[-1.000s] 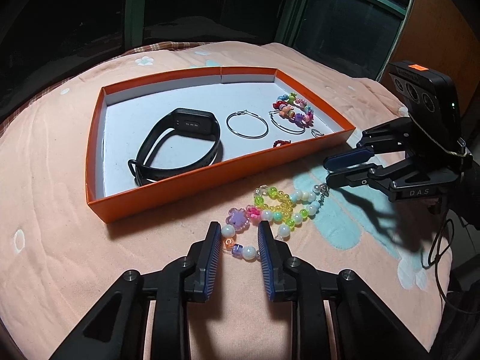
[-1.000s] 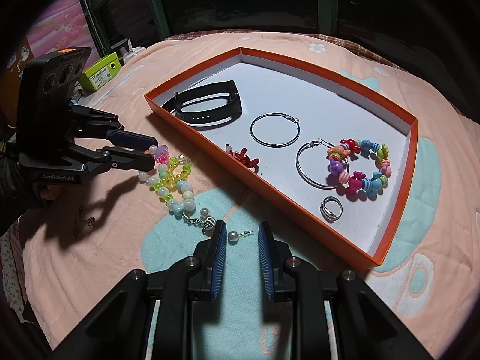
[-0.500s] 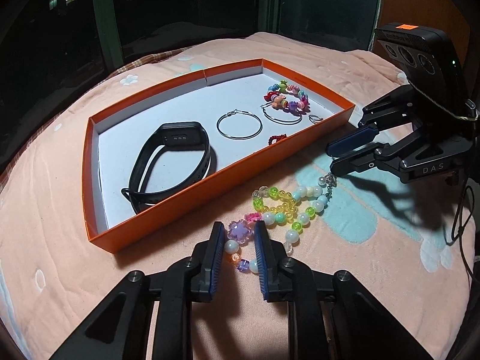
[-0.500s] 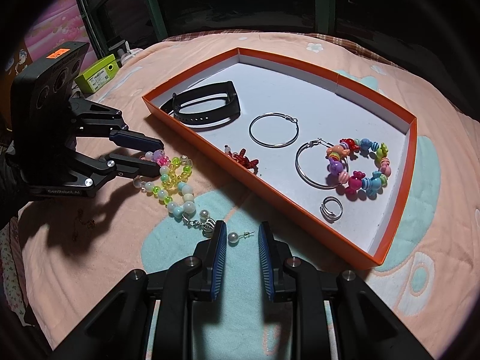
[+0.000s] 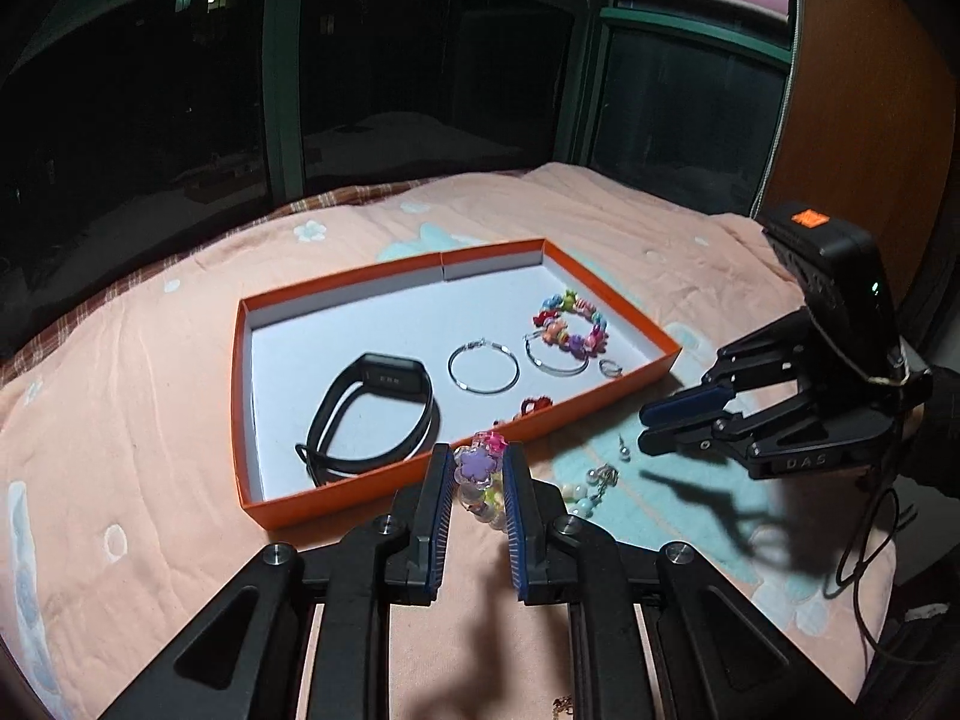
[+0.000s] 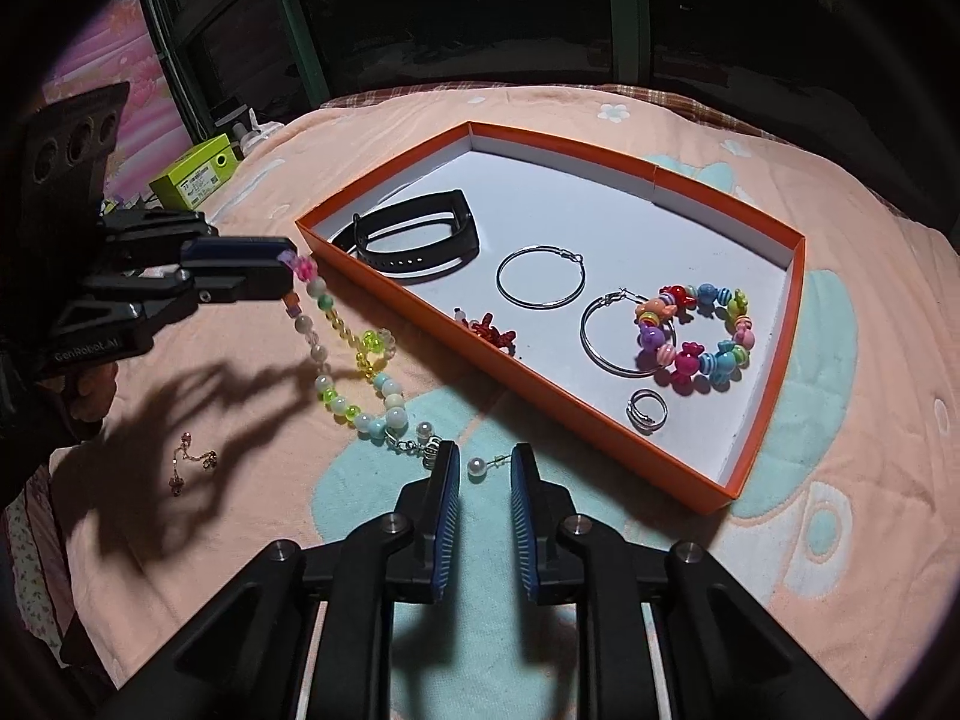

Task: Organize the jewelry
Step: 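Lift the bracelet and carry it over the tray with the left gripper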

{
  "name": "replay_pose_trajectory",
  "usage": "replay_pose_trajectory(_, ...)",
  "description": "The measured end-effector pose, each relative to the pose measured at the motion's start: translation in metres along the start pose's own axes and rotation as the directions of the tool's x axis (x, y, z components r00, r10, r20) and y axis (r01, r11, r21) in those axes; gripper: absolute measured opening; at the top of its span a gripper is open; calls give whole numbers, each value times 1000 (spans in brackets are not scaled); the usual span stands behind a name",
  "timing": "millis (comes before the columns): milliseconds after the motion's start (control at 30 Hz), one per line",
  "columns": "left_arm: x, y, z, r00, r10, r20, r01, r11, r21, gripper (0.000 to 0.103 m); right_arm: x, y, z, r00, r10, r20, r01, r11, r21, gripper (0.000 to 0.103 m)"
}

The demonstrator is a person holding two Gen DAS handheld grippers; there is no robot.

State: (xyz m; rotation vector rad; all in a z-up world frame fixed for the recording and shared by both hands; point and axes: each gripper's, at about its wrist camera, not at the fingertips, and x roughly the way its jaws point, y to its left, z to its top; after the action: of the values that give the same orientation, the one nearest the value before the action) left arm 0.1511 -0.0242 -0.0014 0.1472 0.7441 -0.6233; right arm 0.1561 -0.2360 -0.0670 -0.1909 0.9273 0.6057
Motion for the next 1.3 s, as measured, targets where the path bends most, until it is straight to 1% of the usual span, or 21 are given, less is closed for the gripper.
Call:
replay_pose_trajectory(100, -12, -4, 9, 1000, -4, 30, 4, 1000, 3, 17, 1, 2, -1, 1000, 4, -10, -4, 1000, -10, 20)
replay_pose_trajectory(267, -21, -9, 20, 999, 1, 47, -1, 1000, 13, 17, 8, -2, 2, 999, 31, -27, -32, 999, -30, 21)
replay_pose_trajectory(433, -30, -7, 24, 998, -2, 61, 2, 1000, -9, 17, 21, -2, 5, 998, 27, -63, -32, 996, -85, 28)
replay_pose_trajectory(500, -32, -5, 25, 998, -6, 67, 7, 1000, -17, 17, 23, -2, 5, 997, 31, -64, -37, 994, -103, 30)
replay_pose_trajectory(633, -34, -5, 30, 997, -3, 71, 4, 1000, -16, 17, 24, -1, 5, 998, 33, -53, -39, 991, -124, 29)
replay_pose_trajectory(767, -38, -6, 39, 996, -1, 85, 1, 1000, -7, 17, 23, 4, 2, 999, 19, -46, -27, 985, -173, 29)
replay_pose_trajectory(833, -40, -7, 46, 995, 2, 97, -1, 1000, -5, 17, 22, 2, 2, 999, 16, -43, -23, 986, -165, 21)
replay_pose_trajectory(967, -44, -8, 62, 992, 9, 127, -9, 1000, 2, 17, 22, 2, 1, 999, 15, -36, -21, 987, -159, 21)
replay_pose_trajectory(1067, -45, -6, 77, 988, 3, 153, -4, 1000, 5, 17, 14, 2, 2, 999, 29, -25, -32, 991, -132, 21)
replay_pose_trajectory(1167, -46, -7, 95, 984, 3, 179, -6, 1000, 18, 17, -2, 1, 7, 999, 50, 20, -47, 993, -109, 21)
replay_pose_trajectory(1233, -44, -7, 108, 981, 2, 194, -8, 1000, 26, 17, -14, -3, 13, 997, 47, 61, -41, 995, -87, 21)
replay_pose_trajectory(1300, -41, -7, 119, 977, 2, 211, -9, 1000, 30, 17, -23, -9, 20, 995, 23, 97, -17, 998, -63, 21)
